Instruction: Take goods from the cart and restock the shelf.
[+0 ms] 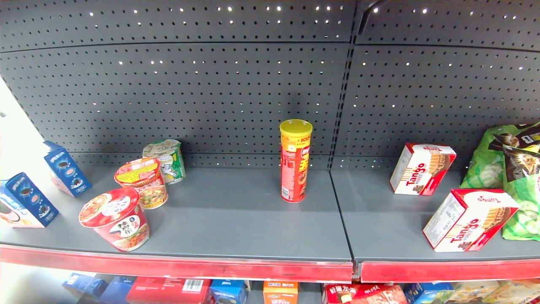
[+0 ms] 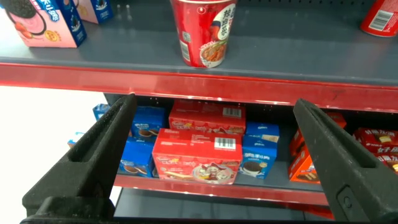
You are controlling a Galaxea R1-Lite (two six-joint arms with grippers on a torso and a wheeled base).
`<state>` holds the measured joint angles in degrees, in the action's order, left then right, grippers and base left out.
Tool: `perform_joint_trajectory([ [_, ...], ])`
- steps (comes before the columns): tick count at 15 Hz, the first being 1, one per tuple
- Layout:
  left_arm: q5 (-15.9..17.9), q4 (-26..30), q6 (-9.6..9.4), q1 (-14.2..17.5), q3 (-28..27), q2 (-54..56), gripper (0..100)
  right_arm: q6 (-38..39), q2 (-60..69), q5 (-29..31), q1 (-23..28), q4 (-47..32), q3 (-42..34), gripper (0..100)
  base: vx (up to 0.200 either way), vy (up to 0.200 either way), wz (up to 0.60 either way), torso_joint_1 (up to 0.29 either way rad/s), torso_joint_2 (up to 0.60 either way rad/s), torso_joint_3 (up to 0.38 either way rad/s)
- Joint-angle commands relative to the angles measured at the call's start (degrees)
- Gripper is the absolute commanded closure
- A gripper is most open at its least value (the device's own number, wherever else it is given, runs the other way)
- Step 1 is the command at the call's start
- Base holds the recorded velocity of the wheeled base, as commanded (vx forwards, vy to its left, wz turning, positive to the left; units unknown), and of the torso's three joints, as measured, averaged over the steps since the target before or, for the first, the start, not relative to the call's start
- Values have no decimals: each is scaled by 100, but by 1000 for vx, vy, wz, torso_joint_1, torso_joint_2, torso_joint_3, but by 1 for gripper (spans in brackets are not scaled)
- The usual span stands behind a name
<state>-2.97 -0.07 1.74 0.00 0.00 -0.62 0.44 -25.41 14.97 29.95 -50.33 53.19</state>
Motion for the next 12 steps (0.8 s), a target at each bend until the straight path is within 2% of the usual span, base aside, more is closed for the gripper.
perform_joint_trajectory([
  [1,-1,-1,1,0,0,-8,0,-9,0,-64,-578,94,60,0,0,0,0,0,0,0],
  [6,-1,-1,1,0,0,-8,0,-35,-123,-47,-631,103,315,0,0,0,0,0,0,0],
  [12,-1,-1,1,0,0,-8,0,-598,616,-38,-701,94,-107,0,0,0,0,0,0,0],
])
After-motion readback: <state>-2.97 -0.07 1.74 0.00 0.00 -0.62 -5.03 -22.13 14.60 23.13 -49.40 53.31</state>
